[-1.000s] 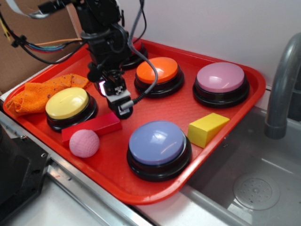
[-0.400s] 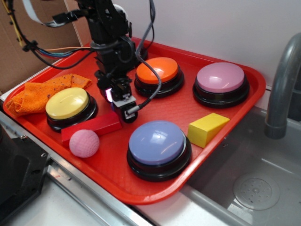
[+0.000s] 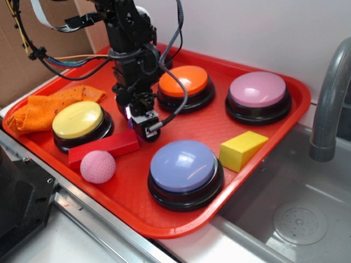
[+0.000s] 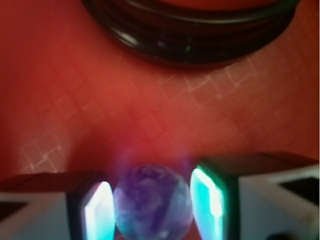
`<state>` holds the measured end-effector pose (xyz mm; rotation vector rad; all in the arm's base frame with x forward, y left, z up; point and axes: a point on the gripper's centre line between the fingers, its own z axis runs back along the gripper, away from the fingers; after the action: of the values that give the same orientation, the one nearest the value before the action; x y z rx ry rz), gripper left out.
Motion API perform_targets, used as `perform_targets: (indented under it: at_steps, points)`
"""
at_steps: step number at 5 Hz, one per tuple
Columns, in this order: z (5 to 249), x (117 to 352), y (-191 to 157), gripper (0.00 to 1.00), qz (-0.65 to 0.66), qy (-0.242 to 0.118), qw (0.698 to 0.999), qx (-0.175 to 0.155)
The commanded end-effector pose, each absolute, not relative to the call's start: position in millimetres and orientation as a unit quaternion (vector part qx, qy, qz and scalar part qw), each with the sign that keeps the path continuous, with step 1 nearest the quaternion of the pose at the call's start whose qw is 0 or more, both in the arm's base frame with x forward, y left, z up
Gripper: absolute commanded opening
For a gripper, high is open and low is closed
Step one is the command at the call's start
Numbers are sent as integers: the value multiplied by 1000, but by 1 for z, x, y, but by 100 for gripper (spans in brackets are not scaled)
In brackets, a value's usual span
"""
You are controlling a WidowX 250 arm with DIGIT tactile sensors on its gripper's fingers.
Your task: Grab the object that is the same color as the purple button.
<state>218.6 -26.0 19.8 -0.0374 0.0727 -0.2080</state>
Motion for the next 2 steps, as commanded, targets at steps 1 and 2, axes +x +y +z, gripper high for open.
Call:
perform_targets:
  at_steps: [1,2]
  points:
    - [72,235,-15,0,-62,61,996,-16]
    - [105,239,1,0,-44,54,998,-5]
